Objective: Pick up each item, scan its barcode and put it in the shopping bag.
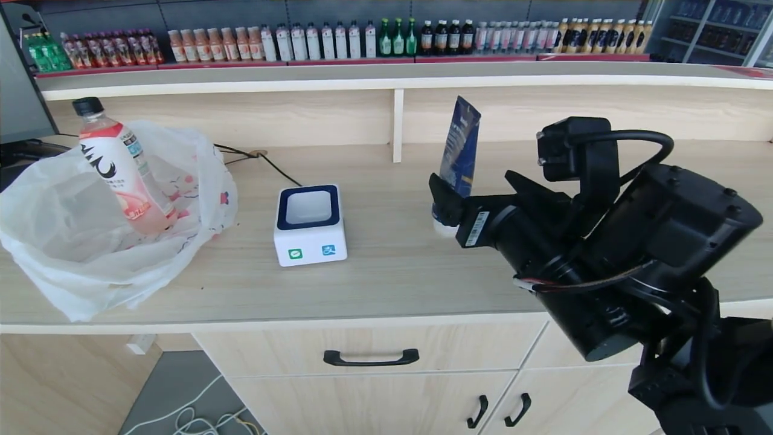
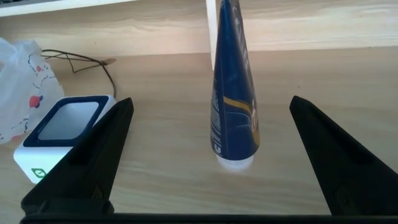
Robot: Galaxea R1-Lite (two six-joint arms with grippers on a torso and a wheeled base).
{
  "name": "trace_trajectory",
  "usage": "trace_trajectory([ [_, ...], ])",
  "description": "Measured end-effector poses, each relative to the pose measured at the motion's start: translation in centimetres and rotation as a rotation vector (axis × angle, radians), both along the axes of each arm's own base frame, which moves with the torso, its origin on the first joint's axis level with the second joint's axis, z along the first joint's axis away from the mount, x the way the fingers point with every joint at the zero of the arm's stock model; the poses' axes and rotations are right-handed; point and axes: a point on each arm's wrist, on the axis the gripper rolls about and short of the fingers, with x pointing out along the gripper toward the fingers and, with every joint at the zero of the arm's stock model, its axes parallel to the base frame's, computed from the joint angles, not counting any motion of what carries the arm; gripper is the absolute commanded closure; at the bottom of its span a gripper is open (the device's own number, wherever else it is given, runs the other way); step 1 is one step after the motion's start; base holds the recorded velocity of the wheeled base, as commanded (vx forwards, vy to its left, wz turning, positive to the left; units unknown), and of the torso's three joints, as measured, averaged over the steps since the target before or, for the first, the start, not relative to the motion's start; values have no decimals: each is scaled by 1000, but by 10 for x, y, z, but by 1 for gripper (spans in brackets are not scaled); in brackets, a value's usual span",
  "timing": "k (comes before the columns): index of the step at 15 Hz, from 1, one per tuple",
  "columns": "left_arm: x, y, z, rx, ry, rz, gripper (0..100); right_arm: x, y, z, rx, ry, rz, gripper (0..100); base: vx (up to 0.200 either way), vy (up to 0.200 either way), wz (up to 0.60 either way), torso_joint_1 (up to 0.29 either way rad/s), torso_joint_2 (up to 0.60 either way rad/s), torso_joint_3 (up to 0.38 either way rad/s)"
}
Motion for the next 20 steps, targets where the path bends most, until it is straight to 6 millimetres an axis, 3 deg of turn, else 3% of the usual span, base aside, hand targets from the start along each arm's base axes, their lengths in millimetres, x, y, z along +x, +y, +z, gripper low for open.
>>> trace_trajectory([
  [5, 0, 0, 0, 0, 0, -1, 0, 24, 15, 5, 35, -19, -2, 0, 0, 0, 0, 0, 0, 0],
  [10, 0, 0, 0, 0, 0, 0, 0, 56, 18, 5, 55, -42, -33, 0, 0, 0, 0, 0, 0, 0],
  [20, 0, 0, 0, 0, 0, 0, 0, 89, 26, 8, 46, -16, -63, 0, 0, 0, 0, 0, 0, 0],
])
